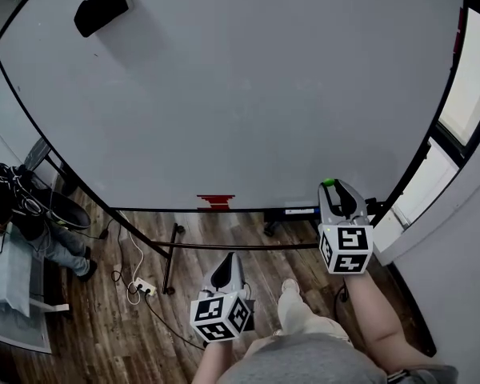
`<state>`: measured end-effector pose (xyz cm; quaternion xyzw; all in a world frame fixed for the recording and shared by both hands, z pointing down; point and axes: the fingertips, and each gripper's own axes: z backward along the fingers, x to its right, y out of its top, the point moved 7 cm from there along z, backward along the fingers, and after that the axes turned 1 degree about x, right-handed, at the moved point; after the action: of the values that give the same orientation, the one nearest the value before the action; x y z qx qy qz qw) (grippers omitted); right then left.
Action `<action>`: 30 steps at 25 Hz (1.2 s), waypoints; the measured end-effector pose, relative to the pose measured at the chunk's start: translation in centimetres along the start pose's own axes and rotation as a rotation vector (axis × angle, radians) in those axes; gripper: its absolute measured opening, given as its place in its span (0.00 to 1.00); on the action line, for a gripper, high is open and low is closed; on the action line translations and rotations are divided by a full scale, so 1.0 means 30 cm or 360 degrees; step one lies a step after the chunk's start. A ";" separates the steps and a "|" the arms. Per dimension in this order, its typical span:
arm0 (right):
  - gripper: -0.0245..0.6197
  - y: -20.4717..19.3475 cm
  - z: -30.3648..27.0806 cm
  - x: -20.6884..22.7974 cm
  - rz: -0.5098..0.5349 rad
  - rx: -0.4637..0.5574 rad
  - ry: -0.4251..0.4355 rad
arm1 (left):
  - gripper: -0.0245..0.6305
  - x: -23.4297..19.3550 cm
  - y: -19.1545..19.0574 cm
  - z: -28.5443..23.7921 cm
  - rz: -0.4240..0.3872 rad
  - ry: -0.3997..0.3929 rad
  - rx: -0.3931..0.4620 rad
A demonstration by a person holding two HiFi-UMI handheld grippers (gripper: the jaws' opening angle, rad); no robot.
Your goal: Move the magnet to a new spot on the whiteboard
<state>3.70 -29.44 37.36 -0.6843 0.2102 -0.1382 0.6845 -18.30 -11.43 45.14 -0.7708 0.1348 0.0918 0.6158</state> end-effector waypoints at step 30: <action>0.23 0.085 -0.134 -0.310 0.0046 0.0084 0.0187 | 0.04 -0.293 0.030 0.135 0.0075 0.0264 0.0069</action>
<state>-6.59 -28.48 35.84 -0.6536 0.2561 -0.1739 0.6906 -26.80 -6.85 46.10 -0.7589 0.2055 0.0391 0.6167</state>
